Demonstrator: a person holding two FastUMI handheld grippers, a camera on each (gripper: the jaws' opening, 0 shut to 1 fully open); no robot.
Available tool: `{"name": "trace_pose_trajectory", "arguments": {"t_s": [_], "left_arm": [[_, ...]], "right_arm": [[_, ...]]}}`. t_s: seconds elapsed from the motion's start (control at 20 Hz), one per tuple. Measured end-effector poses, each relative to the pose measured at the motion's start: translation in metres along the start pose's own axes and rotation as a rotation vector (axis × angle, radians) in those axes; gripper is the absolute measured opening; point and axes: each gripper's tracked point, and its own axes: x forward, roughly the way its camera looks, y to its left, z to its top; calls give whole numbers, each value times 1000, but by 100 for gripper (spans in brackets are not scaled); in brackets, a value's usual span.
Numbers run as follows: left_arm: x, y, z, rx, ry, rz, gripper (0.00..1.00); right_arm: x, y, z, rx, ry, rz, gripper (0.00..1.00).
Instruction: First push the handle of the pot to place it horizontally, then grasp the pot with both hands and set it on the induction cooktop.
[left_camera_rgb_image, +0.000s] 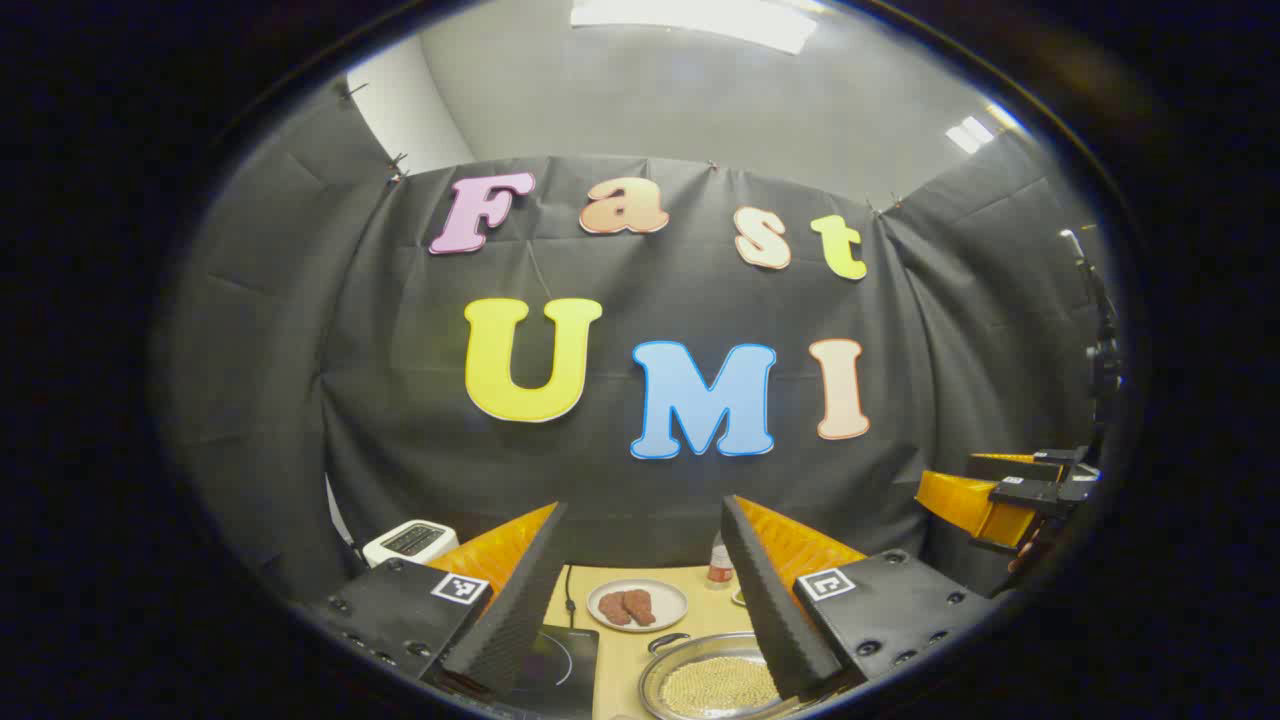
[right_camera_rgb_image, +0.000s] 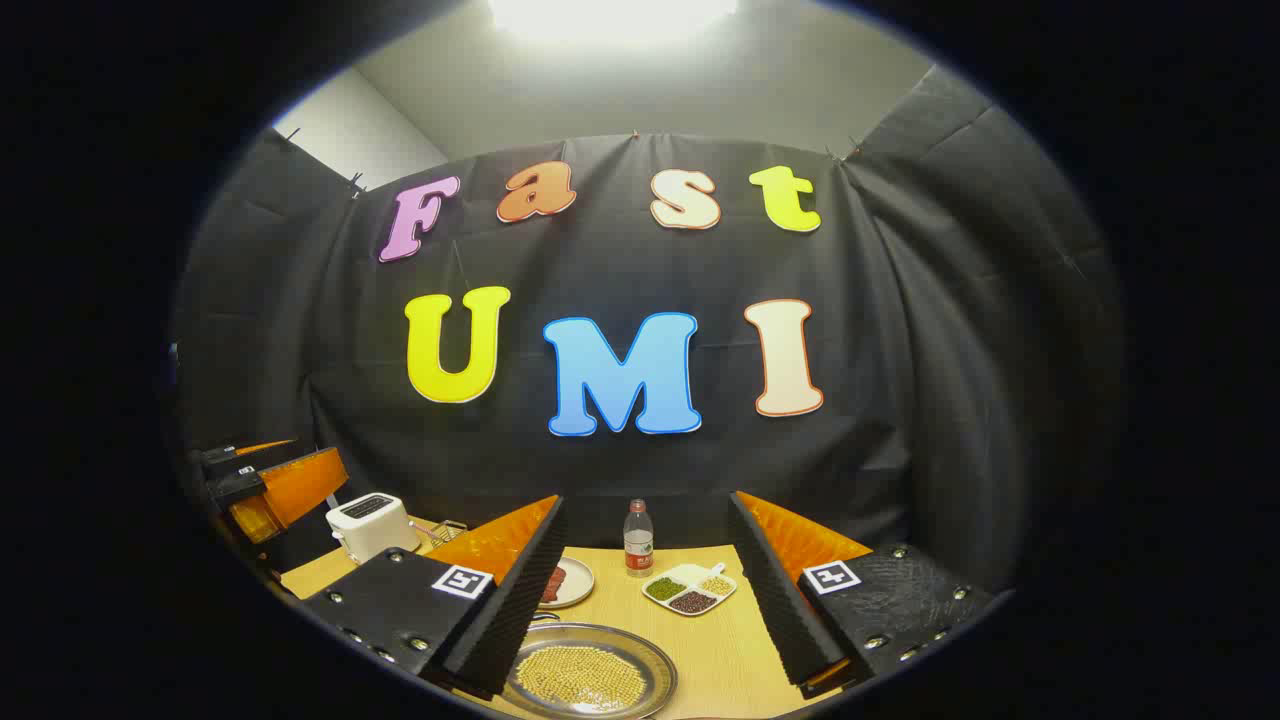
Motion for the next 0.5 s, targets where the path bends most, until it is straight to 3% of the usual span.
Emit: {"name": "trace_pose_trajectory", "arguments": {"t_s": [0.5], "left_arm": [[0, 1, 1, 13, 8, 0, 94]], "right_arm": [[-2, -1, 0, 0, 9, 1, 97]]}}
